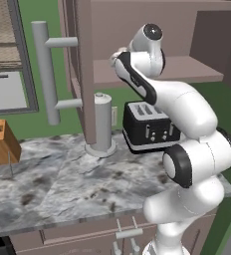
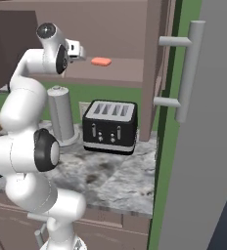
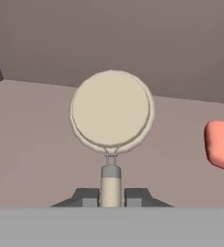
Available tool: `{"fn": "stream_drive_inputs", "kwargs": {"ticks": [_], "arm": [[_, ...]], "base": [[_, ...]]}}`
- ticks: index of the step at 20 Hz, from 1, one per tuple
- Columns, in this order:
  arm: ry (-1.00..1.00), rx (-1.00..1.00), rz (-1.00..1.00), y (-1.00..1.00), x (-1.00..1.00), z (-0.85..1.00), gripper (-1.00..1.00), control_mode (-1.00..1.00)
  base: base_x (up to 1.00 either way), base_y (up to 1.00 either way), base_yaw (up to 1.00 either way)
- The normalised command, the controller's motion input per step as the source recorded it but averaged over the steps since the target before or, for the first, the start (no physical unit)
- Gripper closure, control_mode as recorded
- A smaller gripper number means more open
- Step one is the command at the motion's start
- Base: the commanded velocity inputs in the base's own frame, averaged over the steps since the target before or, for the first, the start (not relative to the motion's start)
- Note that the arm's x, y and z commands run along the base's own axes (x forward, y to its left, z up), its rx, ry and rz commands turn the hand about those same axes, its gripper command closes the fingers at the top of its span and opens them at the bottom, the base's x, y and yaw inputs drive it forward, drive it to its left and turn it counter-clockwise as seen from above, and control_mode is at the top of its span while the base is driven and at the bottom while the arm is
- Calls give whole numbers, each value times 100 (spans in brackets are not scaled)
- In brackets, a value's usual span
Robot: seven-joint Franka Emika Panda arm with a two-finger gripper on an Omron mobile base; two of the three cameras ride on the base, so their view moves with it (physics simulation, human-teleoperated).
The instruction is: Pick up the bar soap and dish brush from the sink, and place them back in the cabinet, and close the cabinet doors.
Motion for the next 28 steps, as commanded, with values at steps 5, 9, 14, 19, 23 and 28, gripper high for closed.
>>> {"fn": "stream_drive_inputs", "kwargs": {"ticks": [5,9,14,19,23,28], "arm": [[-4,0,0,0,24,-7,100,-100],[0,0,0,0,34,0,100,-100],[0,0,0,2,34,0,100,-100],[0,0,0,4,24,-2,100,-100],[0,0,0,6,16,-9,100,-100],[0,0,0,5,11,-15,100,-100]], "base": [[0,0,0],[0,0,0],[0,0,0],[0,0,0],[0,0,0],[0,0,0]]}}
